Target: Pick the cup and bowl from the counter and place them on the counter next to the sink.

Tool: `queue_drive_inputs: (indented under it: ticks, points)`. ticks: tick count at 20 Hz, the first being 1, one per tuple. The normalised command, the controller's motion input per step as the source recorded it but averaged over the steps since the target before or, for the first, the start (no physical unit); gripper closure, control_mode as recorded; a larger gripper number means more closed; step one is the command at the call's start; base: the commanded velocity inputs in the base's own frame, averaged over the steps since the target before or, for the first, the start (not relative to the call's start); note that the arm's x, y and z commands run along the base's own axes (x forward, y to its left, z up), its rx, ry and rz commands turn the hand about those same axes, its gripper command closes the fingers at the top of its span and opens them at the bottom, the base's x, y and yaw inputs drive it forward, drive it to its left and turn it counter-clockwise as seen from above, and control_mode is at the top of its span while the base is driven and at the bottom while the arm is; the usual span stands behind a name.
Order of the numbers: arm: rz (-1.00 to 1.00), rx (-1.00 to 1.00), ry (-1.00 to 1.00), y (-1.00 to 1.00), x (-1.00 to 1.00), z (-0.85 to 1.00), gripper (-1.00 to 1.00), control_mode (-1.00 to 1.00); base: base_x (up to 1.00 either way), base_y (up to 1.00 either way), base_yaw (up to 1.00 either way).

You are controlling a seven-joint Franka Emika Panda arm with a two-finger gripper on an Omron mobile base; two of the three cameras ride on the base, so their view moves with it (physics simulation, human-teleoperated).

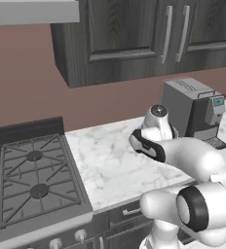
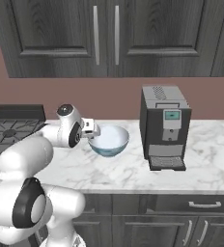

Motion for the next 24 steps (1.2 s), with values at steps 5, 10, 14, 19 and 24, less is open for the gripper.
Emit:
queue_drive_inputs:
  ticks: [5,10,14,19,24]
  points:
    - [0.0,0.0,0.0,-0.17,0.23,-0.41,-1.0,-1.0,0.0,0.0,0.0]
    - [0.0,0.0,0.01,-0.23,0.18,-0.07,-1.0,-1.0,0.0,0.0,0.0]
    - [0.0,0.0,0.01,-0.17,0.16,-0.03,-1.0,-1.0,0.0,0.0,0.0]
    - [0.0,0.0,0.02,-0.12,0.11,-0.13,-1.0,-1.0,0.0,0.0,0.0]
    - [0.0,0.0,0.0,-0.01,0.0,-0.16,-1.0,-1.0,0.0,0.0,0.0]
